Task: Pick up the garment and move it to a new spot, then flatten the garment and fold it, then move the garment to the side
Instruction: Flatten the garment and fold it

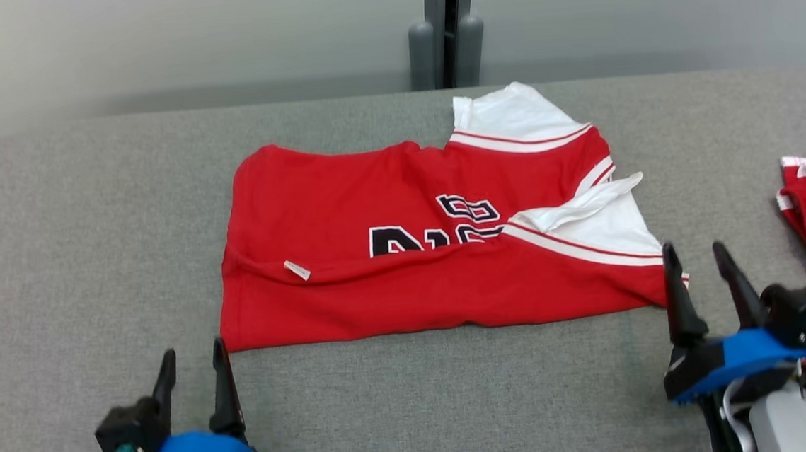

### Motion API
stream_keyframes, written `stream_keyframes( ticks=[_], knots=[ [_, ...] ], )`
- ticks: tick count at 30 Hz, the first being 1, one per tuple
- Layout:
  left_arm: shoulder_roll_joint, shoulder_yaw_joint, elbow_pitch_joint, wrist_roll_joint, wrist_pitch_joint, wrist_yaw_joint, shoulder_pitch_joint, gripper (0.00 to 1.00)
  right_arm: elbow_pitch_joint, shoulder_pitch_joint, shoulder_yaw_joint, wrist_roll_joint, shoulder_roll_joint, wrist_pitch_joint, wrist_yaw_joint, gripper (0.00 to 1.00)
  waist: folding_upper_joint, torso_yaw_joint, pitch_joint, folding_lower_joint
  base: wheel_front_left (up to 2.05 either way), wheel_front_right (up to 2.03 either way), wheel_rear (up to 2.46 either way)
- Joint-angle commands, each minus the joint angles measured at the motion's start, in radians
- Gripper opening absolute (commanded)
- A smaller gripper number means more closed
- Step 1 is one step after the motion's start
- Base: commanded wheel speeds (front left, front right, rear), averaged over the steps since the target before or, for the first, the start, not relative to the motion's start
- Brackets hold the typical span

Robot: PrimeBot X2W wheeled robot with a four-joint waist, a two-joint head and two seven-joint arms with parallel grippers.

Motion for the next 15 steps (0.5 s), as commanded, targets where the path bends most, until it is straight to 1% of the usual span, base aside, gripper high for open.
stream_keyframes(
  ticks=[1, 5, 6, 9, 11, 15],
  knots=[
    [0.000, -0.008, -0.012, 0.003, -0.003, 0.007, 0.027, 1.00, 0.000, 0.035, 0.006, -0.010, -0.003, -0.003, 0.000, 1.00, 0.0000, -0.014, -0.028, 0.0001, 0.00, 0.00, 0.00],
    [0.001, -0.031, -0.032, 0.013, -0.002, 0.019, 0.093, 1.00, 0.031, 0.104, 0.002, 0.009, -0.003, -0.003, 0.000, 1.00, 0.0000, -0.014, -0.071, 0.0001, 0.00, 0.00, 0.00],
    [0.000, -0.037, -0.034, 0.022, -0.003, 0.030, 0.111, 1.00, 0.038, 0.118, 0.003, 0.004, -0.003, -0.003, 0.000, 1.00, 0.0000, -0.013, -0.083, 0.0001, 0.00, 0.00, 0.00],
    [0.000, -0.052, -0.045, 0.018, -0.002, 0.046, 0.150, 1.00, 0.056, 0.163, 0.006, -0.008, -0.003, -0.003, 0.000, 1.00, 0.0000, -0.012, -0.107, 0.0001, 0.00, 0.00, 0.00],
    [0.000, -0.083, -0.044, 0.034, -0.003, 0.041, 0.169, 1.00, 0.059, 0.185, 0.010, -0.028, -0.003, -0.003, 0.000, 1.00, 0.0000, -0.010, -0.118, 0.0001, 0.00, 0.00, 0.00],
    [0.002, -0.096, -0.046, 0.020, -0.003, 0.055, 0.182, 1.00, 0.066, 0.203, 0.004, -0.021, -0.003, -0.003, 0.000, 1.00, 0.0000, -0.006, -0.124, 0.0001, 0.00, 0.00, 0.00]
  ],
)
